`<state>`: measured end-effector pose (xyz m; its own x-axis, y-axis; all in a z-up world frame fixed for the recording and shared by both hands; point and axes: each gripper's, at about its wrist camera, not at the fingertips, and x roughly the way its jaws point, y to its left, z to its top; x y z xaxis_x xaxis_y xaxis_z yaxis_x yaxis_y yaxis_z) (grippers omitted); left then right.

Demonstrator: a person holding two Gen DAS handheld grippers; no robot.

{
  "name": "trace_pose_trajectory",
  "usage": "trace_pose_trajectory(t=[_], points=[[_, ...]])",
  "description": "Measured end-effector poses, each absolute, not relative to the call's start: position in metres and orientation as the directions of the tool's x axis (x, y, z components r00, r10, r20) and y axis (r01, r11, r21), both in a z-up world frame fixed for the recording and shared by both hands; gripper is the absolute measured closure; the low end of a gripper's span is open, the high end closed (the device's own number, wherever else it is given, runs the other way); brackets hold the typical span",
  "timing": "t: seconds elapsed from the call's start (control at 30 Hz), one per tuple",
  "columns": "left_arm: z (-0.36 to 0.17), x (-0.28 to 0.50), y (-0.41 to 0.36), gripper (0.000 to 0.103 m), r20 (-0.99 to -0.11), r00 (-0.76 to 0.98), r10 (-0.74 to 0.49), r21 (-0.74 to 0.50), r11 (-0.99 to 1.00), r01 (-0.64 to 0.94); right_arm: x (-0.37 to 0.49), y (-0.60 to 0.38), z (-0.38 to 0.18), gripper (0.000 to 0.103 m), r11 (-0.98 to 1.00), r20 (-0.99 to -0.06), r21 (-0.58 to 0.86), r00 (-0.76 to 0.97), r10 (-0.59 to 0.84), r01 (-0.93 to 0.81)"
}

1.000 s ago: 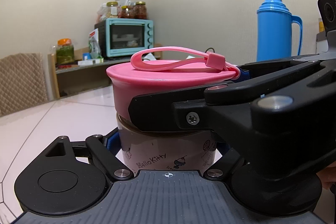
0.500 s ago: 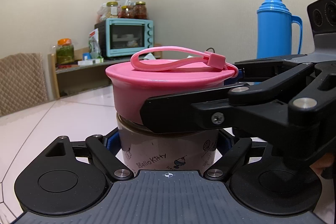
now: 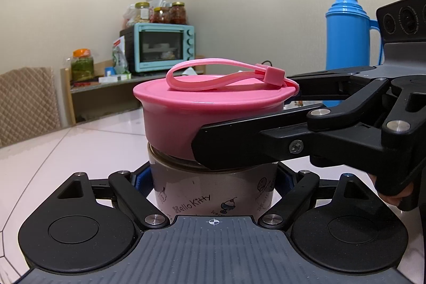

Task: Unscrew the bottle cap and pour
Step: 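Twist the pink lid with the right gripper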

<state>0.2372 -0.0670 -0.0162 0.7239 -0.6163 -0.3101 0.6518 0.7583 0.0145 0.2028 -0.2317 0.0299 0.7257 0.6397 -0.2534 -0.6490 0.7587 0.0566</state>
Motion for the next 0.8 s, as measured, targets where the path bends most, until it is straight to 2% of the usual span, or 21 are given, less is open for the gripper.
trace_pose_trajectory(t=[0.57,0.73,0.8], points=[[-0.017,0.238,-0.067,0.013,-0.31,0.724,-0.616,0.014,0.758,0.652,0.231,-0.26,0.027,0.018,0.582,-0.24,0.053,0.556,0.796,-0.811],[-0.017,0.238,-0.067,0.013,-0.31,0.724,-0.616,0.014,0.758,0.652,0.229,-0.262,0.026,0.017,0.586,-0.232,0.061,0.559,0.796,-0.808],[-0.017,0.238,-0.067,0.013,-0.31,0.724,-0.616,0.014,0.758,0.652,0.225,-0.261,0.026,0.013,0.615,-0.229,0.067,0.588,0.776,-0.786]])
